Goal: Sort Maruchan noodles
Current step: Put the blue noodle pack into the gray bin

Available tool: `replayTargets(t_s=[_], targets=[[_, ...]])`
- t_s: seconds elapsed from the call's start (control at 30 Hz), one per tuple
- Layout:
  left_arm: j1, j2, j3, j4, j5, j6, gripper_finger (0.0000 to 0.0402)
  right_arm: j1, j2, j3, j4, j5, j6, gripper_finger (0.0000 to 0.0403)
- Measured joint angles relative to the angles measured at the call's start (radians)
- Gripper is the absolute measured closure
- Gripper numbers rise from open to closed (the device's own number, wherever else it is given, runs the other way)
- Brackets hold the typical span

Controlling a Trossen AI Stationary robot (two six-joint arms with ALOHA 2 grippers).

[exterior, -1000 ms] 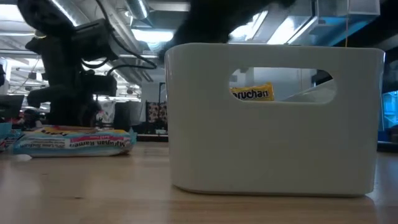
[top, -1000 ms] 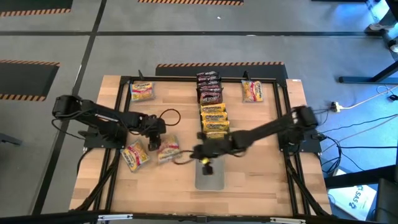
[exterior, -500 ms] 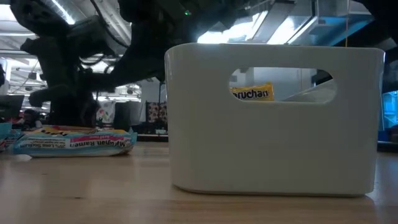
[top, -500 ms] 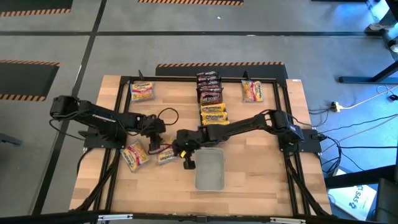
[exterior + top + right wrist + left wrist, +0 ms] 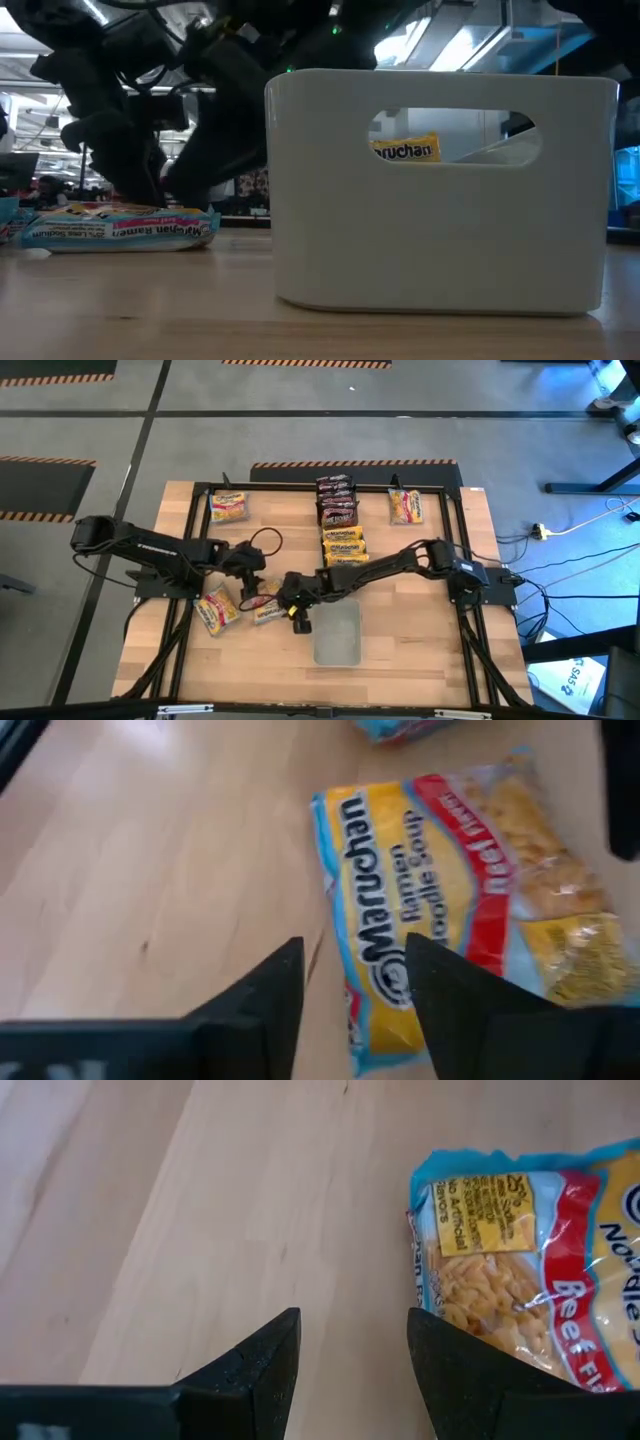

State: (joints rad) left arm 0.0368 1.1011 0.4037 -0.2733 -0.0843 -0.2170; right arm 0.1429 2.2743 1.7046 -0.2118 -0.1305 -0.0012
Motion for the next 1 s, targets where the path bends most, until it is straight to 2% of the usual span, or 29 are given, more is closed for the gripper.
replayTargets(t_s=[0.1,0.17,0.33,0.57,0.67,0.77,1.0], targets=[[0.0,0.0,-0.012,0.013,0.003,-0.03,0.0222,0.0,0.027,0.0,0.022,-0.003,-0.022,0.0232],[0.0,-0.001,-0.021,0.009,0.041,-0.053,0.0222,-0.001,0.036,0.0,0.016,0.033,-0.032,0.0231],[-0.008,-0.001,-0.024,-0.032,0.158,-0.061,0.0221,-0.013,0.036,0.002,-0.055,0.207,-0.091,0.0239],[-0.035,-0.001,-0.025,-0.037,0.167,-0.063,0.0221,-0.031,0.027,0.069,-0.103,0.466,-0.195,0.0246],[-0.043,-0.001,-0.024,-0.033,0.18,-0.065,0.0221,-0.034,0.021,0.126,-0.201,0.533,-0.202,0.0247],[-0.046,-0.016,-0.016,-0.071,0.211,-0.065,0.0221,-0.026,0.0,0.175,-0.297,0.506,-0.162,0.0247],[-0.046,-0.092,-0.01,-0.089,0.2,-0.068,0.0221,-0.04,-0.028,0.179,-0.337,0.299,0.028,0.0247]])
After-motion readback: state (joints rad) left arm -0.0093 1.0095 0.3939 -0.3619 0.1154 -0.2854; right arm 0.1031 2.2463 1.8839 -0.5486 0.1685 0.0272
